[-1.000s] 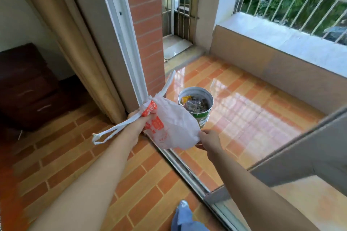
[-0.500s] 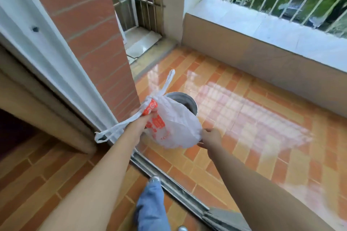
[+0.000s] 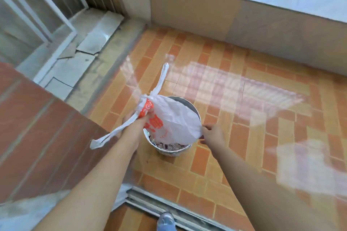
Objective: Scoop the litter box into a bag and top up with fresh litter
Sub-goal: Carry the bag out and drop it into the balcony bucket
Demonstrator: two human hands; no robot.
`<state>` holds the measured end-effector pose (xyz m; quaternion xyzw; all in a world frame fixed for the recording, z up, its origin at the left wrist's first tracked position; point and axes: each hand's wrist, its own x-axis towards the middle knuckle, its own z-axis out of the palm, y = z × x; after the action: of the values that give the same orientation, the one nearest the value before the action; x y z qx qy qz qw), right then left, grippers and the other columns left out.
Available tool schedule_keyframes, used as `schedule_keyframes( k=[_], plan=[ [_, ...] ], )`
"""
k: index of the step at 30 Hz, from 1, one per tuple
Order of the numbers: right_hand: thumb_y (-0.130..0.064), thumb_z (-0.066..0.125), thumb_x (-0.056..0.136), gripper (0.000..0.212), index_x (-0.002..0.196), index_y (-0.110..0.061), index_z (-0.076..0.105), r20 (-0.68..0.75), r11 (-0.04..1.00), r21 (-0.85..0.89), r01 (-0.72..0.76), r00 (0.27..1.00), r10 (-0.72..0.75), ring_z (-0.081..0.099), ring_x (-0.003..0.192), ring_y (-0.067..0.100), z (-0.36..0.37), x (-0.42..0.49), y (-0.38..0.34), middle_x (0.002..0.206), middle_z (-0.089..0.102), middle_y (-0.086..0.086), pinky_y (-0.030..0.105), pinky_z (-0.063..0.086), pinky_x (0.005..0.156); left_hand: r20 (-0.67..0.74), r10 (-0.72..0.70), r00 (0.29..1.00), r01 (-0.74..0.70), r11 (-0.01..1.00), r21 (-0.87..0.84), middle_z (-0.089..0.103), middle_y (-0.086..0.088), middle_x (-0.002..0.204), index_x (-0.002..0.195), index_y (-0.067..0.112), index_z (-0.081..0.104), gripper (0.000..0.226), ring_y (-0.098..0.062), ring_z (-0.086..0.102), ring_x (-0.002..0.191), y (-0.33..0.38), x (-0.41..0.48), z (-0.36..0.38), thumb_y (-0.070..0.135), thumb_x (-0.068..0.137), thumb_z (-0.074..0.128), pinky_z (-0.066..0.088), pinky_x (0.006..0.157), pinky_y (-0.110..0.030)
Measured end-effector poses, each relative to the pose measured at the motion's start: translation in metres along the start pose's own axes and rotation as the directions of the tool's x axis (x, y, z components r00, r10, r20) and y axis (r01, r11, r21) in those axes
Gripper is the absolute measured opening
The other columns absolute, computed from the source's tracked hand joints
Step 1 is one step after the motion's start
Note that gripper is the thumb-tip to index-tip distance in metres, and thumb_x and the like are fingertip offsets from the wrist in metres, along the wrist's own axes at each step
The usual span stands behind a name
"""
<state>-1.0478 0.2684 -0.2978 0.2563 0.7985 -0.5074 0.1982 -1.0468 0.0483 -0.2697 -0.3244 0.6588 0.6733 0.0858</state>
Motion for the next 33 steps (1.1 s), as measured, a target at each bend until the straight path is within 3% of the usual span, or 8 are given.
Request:
schedule_keyframes(
  k=[3, 7, 10, 15, 20, 28, 30, 33],
  plan=[
    [-0.007, 0.047, 0.087, 0.030, 0.064, -0.016, 0.063, 0.011, 0.999, 0.011, -0.031, 0.999, 0.031, 0.057, 0.063, 0.029, 0.031, 0.040, 0.021, 0.070, 0.063, 0.013, 0.041, 0.047, 0.060, 0.009, 0.043, 0.999, -0.043, 0.999, 0.014, 0.070, -0.014, 0.100, 0.108, 0.005, 0.065, 0.026, -0.023, 0.066, 0.086, -0.029, 0.049, 0.002, 0.009, 0.083, 0.068, 0.054, 0.071, -0.030],
    [-0.003, 0.045, 0.093, 0.022, 0.095, -0.002, 0.067, 0.021, 0.994, 0.034, -0.104, 0.994, 0.103, 0.052, 0.053, 0.015, 0.067, 0.078, 0.059, 0.076, 0.060, 0.006, 0.036, 0.047, 0.064, 0.072, 0.001, 0.997, -0.006, 0.998, 0.067, 0.069, -0.013, 0.103, 0.110, 0.008, 0.062, 0.030, -0.028, 0.065, 0.097, -0.083, 0.096, 0.006, 0.012, 0.081, 0.069, 0.052, 0.083, -0.040],
    [-0.003, 0.045, 0.095, 0.023, 0.109, -0.001, 0.064, 0.021, 0.988, 0.044, -0.149, 0.989, 0.149, 0.055, 0.058, 0.014, 0.084, 0.098, 0.083, 0.086, 0.062, 0.005, 0.035, 0.051, 0.068, 0.062, -0.019, 0.998, 0.014, 0.996, 0.085, 0.065, -0.010, 0.088, 0.087, 0.015, 0.062, 0.008, -0.023, 0.060, 0.082, -0.114, 0.117, 0.013, 0.008, 0.085, 0.065, 0.050, 0.066, -0.028],
    [0.003, 0.045, 0.093, 0.020, 0.097, -0.014, 0.052, 0.156, 0.985, -0.004, -0.171, 0.973, 0.169, 0.055, 0.075, 0.023, 0.097, 0.115, 0.093, 0.074, 0.054, 0.000, 0.030, 0.052, 0.072, 0.044, 0.029, 0.999, -0.038, 0.978, 0.205, 0.053, 0.000, 0.069, 0.072, 0.017, 0.054, 0.022, -0.009, 0.046, 0.063, -0.144, 0.134, 0.027, 0.006, 0.091, 0.057, 0.037, 0.048, -0.010],
    [-0.007, 0.044, 0.094, 0.040, 0.133, -0.004, 0.049, 0.231, 0.981, -0.116, -0.159, 0.956, 0.182, 0.062, 0.098, 0.026, 0.110, 0.128, 0.092, 0.132, 0.054, 0.012, 0.041, 0.050, 0.094, 0.051, 0.084, 0.995, -0.096, 0.945, 0.312, 0.055, 0.005, 0.070, 0.088, 0.013, 0.057, 0.009, -0.004, 0.048, 0.062, -0.153, 0.143, 0.034, 0.005, 0.091, 0.054, 0.038, 0.045, -0.006],
    [-0.003, 0.036, 0.094, 0.037, 0.127, 0.008, 0.046, 0.197, 0.960, -0.265, -0.094, 0.969, 0.149, 0.047, 0.122, 0.043, 0.099, 0.116, 0.088, 0.137, 0.048, 0.022, 0.051, 0.040, 0.102, 0.004, 0.045, 0.999, -0.045, 0.964, 0.262, 0.062, -0.005, 0.105, 0.119, 0.006, 0.059, 0.034, -0.013, 0.057, 0.090, -0.144, 0.132, 0.022, 0.013, 0.086, 0.066, 0.043, 0.068, -0.017],
    [-0.005, 0.036, 0.095, 0.037, 0.129, -0.005, 0.051, 0.195, 0.956, -0.286, -0.063, 0.973, 0.123, 0.056, 0.114, 0.027, 0.089, 0.105, 0.081, 0.128, 0.055, 0.006, 0.033, 0.046, 0.094, -0.003, 0.023, 1.000, -0.021, 0.964, 0.264, 0.060, -0.006, 0.107, 0.119, 0.005, 0.059, 0.032, -0.019, 0.056, 0.098, -0.137, 0.120, 0.019, 0.011, 0.087, 0.064, 0.042, 0.074, -0.023],
    [-0.004, 0.035, 0.094, 0.033, 0.118, -0.010, 0.057, 0.154, 0.939, -0.342, 0.012, 0.987, 0.043, 0.049, 0.063, 0.015, 0.066, 0.080, 0.069, 0.112, 0.059, 0.003, 0.022, 0.040, 0.059, 0.022, -0.074, 0.997, 0.064, 0.948, 0.312, 0.060, -0.004, 0.096, 0.109, 0.010, 0.060, 0.022, -0.024, 0.054, 0.094, -0.123, 0.092, 0.010, 0.006, 0.088, 0.061, 0.038, 0.075, -0.025]
  ],
)
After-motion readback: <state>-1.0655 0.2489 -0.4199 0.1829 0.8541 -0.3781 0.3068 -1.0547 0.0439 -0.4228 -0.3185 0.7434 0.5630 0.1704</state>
